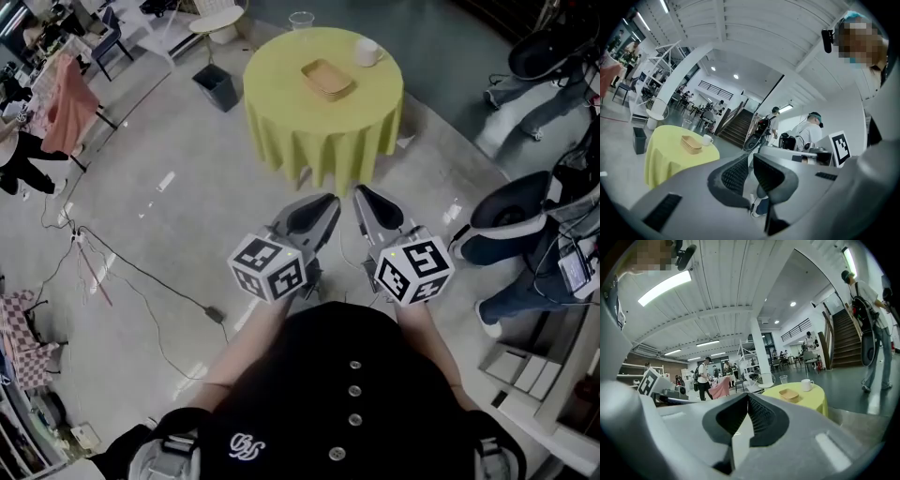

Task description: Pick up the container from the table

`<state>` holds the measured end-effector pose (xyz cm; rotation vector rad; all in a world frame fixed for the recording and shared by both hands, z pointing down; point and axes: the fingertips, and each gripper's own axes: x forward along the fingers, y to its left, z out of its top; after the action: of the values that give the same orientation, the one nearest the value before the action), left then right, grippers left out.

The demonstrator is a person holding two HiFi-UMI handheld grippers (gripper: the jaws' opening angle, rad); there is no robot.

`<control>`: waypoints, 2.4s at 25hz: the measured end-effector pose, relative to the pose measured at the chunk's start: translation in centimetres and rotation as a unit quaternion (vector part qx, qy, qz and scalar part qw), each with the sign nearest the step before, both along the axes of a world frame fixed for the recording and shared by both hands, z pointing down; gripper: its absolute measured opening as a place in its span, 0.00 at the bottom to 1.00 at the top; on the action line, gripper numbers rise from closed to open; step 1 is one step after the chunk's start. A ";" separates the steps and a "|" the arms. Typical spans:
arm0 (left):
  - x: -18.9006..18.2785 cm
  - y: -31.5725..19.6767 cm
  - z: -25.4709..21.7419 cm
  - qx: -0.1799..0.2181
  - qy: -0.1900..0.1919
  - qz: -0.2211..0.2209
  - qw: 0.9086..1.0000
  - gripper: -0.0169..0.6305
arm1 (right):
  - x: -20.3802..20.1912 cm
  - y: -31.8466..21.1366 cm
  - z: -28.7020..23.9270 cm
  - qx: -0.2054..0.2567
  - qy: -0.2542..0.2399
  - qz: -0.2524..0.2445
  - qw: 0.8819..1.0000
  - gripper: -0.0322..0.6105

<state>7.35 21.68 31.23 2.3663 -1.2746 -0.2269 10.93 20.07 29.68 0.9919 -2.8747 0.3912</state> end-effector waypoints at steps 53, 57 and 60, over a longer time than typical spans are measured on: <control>-10.9 -35.5 2.2 -0.035 0.008 -0.014 0.999 0.09 | -10.3 -35.6 2.6 -0.037 0.012 -0.018 0.999 0.05; -10.7 -39.0 2.0 -0.034 0.010 -0.022 0.999 0.09 | -9.9 -39.3 2.6 -0.038 0.015 -0.024 0.999 0.05; -10.7 -41.1 2.0 -0.034 0.013 -0.030 0.999 0.09 | -9.8 -41.4 2.5 -0.037 0.015 -0.028 0.999 0.05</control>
<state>-3.34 -19.45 33.19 2.2621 -1.3211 -0.2286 1.18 -21.33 32.14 0.8944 -2.8322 0.4705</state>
